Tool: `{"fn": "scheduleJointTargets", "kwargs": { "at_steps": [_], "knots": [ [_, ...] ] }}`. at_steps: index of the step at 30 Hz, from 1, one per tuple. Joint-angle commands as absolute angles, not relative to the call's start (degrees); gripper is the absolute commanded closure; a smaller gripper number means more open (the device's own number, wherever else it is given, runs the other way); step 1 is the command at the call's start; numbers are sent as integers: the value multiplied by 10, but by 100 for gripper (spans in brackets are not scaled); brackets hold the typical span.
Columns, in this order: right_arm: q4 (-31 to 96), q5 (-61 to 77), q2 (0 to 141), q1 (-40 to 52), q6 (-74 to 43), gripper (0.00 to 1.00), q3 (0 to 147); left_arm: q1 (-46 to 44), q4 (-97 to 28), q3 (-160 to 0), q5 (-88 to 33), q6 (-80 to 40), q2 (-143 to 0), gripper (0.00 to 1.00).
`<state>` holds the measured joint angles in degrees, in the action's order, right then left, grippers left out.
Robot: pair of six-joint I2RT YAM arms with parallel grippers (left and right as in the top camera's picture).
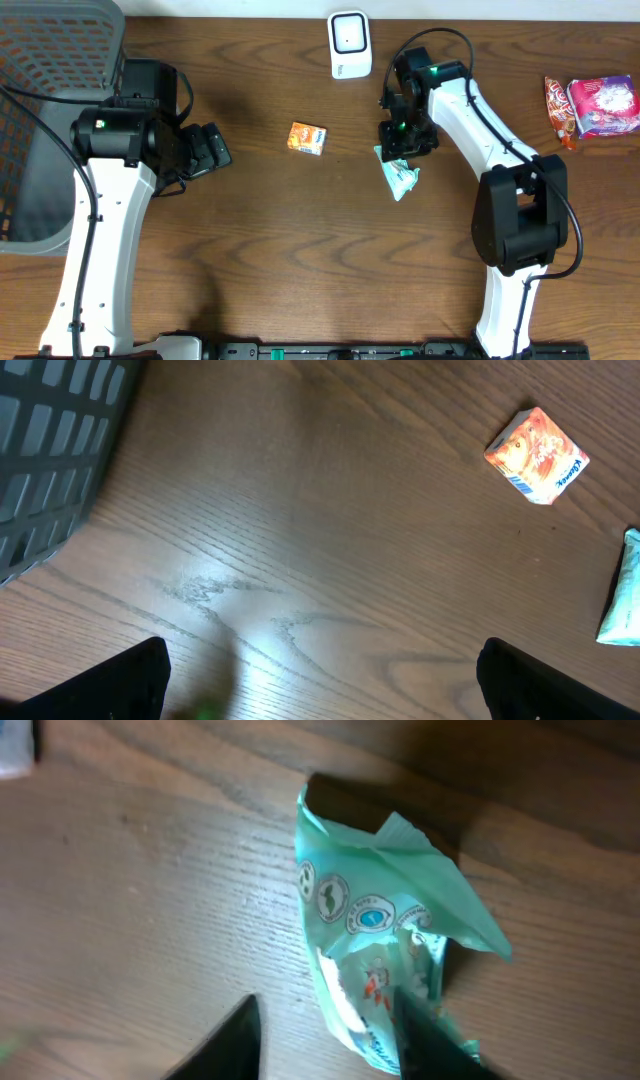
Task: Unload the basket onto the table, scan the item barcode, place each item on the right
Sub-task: 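Regrasp the mint-green pouch with the right gripper and lift it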
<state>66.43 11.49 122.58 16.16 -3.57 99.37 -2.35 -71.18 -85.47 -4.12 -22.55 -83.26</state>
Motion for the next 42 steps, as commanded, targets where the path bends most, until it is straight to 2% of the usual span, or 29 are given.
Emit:
{"fn": "scheduleJointTargets", "kwargs": {
  "at_steps": [1, 5, 8, 13, 18, 21, 33, 42],
  "knots": [
    [668, 105, 1214, 168, -29, 76, 1002, -22, -714, -853, -36, -230, -836, 2],
    [660, 72, 1214, 171, -30, 74, 987, -22, -714, -853, -36, -230, -836, 2],
    [643, 63, 1214, 171, -30, 68, 964, -22, -714, -853, -36, -230, -836, 2],
    [600, 62, 1214, 171, -32, 68, 914, -22, -714, -853, -36, -230, -836, 2],
    [567, 61, 1214, 168, -54, 81, 882, -22, -714, -853, -36, -230, -836, 2],
    [566, 68, 1214, 166, -84, 98, 891, -22, -714, -853, -36, -230, -836, 2],
    [540, 287, 1213, 138, -109, 99, 934, -22, -714, -853, -36, -230, -836, 2],
    [543, 268, 1213, 131, -113, 99, 932, -22, -714, -853, -36, -230, -836, 2]
  ]
}}
